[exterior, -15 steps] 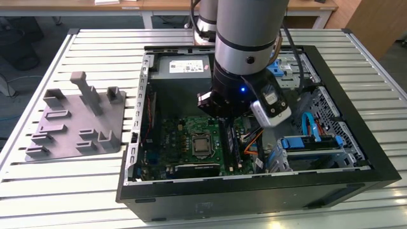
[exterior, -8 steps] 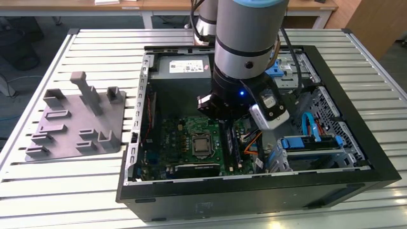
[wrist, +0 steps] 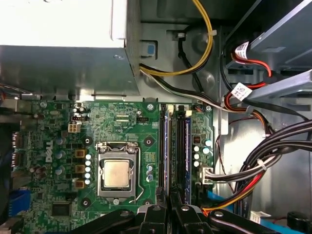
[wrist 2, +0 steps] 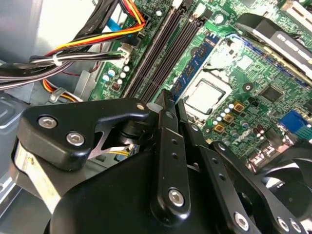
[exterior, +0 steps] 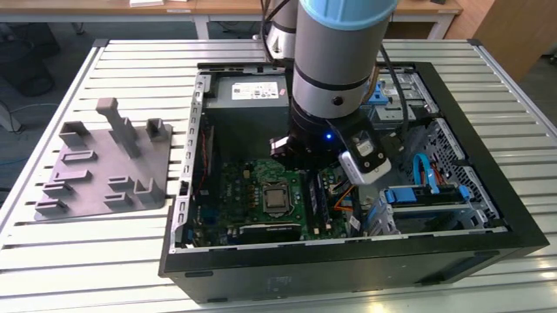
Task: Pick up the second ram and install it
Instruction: 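Insert the second ram into the second slot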
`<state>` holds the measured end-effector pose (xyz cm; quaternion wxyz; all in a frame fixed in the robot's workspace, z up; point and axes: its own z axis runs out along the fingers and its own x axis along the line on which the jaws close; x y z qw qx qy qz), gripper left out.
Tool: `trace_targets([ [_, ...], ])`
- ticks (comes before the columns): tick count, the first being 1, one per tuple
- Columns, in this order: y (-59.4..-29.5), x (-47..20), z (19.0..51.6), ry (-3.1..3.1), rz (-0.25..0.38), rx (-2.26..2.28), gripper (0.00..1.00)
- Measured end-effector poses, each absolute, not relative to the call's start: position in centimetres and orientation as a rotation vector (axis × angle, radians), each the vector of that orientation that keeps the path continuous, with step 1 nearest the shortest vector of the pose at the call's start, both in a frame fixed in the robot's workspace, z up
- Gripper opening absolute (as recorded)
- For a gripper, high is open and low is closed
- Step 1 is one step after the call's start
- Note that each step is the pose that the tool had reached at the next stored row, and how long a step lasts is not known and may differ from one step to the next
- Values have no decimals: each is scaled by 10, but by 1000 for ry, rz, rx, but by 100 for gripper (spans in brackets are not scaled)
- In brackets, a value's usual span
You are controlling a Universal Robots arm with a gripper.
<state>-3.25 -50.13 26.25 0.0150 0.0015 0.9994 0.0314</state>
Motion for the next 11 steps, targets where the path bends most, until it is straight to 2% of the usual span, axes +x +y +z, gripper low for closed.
trace_targets([
  [11, -503, -33, 247, 3107, 96, 86, 14],
])
